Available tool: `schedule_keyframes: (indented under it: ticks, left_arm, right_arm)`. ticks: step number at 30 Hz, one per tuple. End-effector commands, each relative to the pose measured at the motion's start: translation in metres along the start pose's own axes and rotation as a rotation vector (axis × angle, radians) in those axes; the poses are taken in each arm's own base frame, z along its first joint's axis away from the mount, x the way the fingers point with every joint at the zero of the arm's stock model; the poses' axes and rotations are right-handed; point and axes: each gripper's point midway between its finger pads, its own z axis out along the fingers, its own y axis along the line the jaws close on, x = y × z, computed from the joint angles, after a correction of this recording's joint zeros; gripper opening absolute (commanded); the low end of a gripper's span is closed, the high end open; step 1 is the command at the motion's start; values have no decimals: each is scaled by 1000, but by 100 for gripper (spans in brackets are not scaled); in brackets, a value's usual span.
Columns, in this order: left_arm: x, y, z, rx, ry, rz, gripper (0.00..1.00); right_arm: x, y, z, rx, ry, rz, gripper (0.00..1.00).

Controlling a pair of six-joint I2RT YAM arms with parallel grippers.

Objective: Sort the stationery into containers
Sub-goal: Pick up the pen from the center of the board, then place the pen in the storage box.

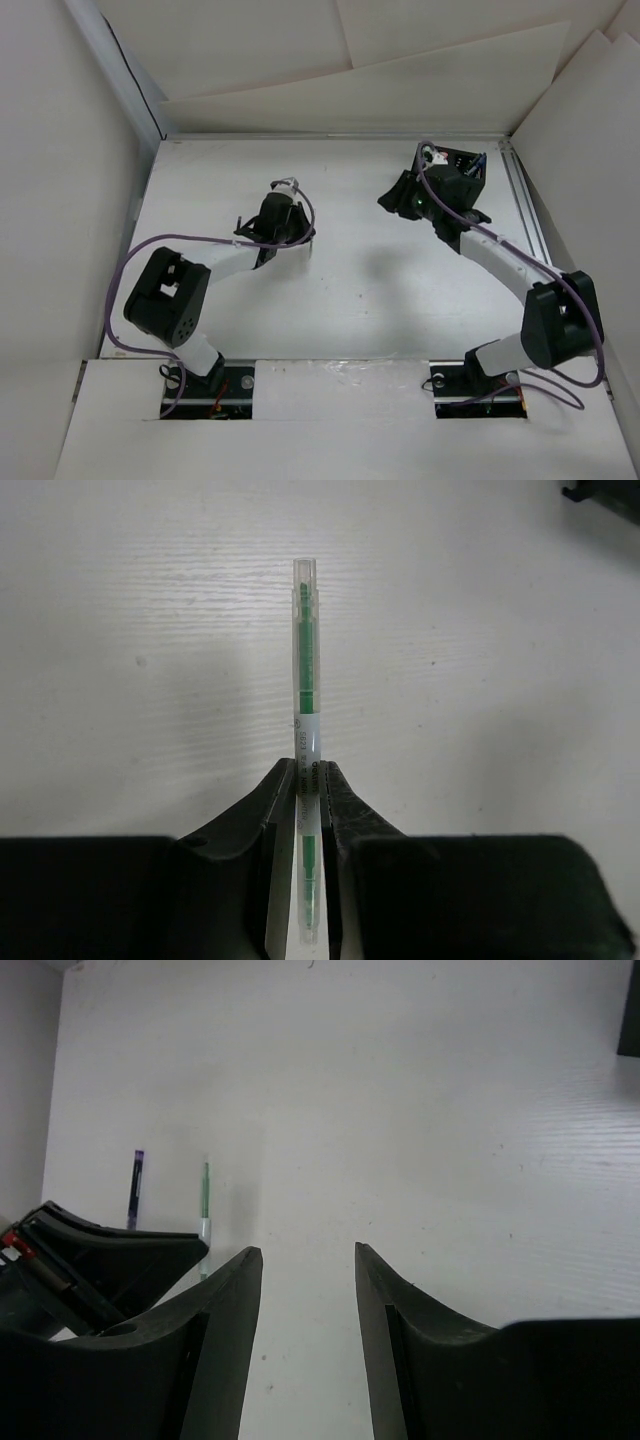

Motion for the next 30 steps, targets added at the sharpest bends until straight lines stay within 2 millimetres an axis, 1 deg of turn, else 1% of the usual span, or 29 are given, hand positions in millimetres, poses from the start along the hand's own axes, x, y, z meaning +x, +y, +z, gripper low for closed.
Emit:
schedule_keyframes:
  ticks: [1, 2, 3, 4, 5, 6, 8, 9, 10, 11, 12, 13, 14, 15, 16, 17, 18, 19, 20, 21, 22, 23, 24, 25, 26, 27, 29, 30]
  left_arm:
    - [-7, -29, -1, 156, -28, 17, 7]
    - [-1, -31, -4, 184, -24, 20, 7]
    - [2, -34, -5, 212, -20, 10, 7]
    - [-2, -46, -10, 275, -39, 20, 7]
    - [3, -47, -11, 298, -30, 14, 7]
    - [2, -53, -13, 328, -32, 10, 7]
    - [2, -65, -18, 402, -34, 25, 7]
    - [4, -66, -19, 417, -30, 28, 7]
    - [4, -69, -21, 433, -28, 22, 7]
    - [-1, -77, -26, 472, -44, 33, 7]
    - [-2, -80, -30, 494, -53, 39, 7]
    - [2, -80, -31, 504, -45, 31, 7]
    - [-3, -87, -37, 541, -61, 43, 7]
    - [-2, -87, -40, 542, -62, 44, 7]
    - [-3, -90, -41, 557, -66, 48, 7]
    - [-6, -91, -44, 562, -73, 51, 7]
    - [-2, -91, -44, 570, -67, 53, 7]
    - [-3, -93, -46, 584, -70, 58, 7]
    - [-3, -93, -46, 585, -70, 58, 7]
    - [-3, -98, -49, 611, -69, 66, 7]
    - [-2, -97, -49, 613, -68, 55, 7]
    - [-1, -98, -50, 621, -61, 57, 7]
    - [-3, -100, -51, 629, -72, 61, 7]
    - [-3, -102, -53, 645, -73, 67, 7]
    - [1, -102, -52, 648, -55, 58, 7]
    - [1, -102, -52, 648, -55, 58, 7]
    - [0, -104, -53, 661, -56, 63, 7]
    - [-1, -105, -54, 666, -64, 65, 7]
  right_arm:
    - [-15, 34, 4, -100, -32, -44, 48]
    - [-10, 40, 9, -122, -14, -48, 48]
    - [-12, 45, 10, -143, -13, -39, 52]
    - [-7, 56, 9, -184, 6, -31, 54]
    - [2, 61, 15, -206, 28, -28, 55]
    - [7, 66, 16, -227, 44, -22, 57]
    - [21, 83, 17, -287, 84, -23, 61]
    - [27, 87, 22, -300, 98, -11, 63]
    - [29, 91, 25, -306, 105, -5, 63]
    - [34, 90, 27, -308, 122, -4, 63]
    - [40, 93, 33, -313, 135, -8, 64]
    - [41, 96, 36, -311, 138, -2, 64]
    - [45, 94, 40, -303, 149, 9, 64]
    - [52, 94, 44, -302, 163, 16, 64]
    - [52, 94, 44, -302, 163, 16, 63]
    - [57, 96, 47, -306, 171, 13, 63]
    - [56, 95, 47, -298, 167, 25, 63]
    - [57, 101, 49, -312, 166, 20, 61]
    - [60, 99, 51, -306, 173, 21, 61]
    - [60, 99, 51, -306, 173, 21, 61]
    - [66, 100, 53, -306, 186, 19, 60]
    - [61, 102, 54, -305, 173, 18, 59]
    - [65, 99, 56, -298, 181, 19, 58]
    - [65, 99, 56, -298, 181, 19, 56]
    - [65, 99, 56, -298, 181, 19, 53]
    - [68, 97, 59, -293, 188, 20, 50]
    - [65, 99, 59, -301, 177, 18, 45]
    - [63, 101, 59, -307, 171, 26, 39]
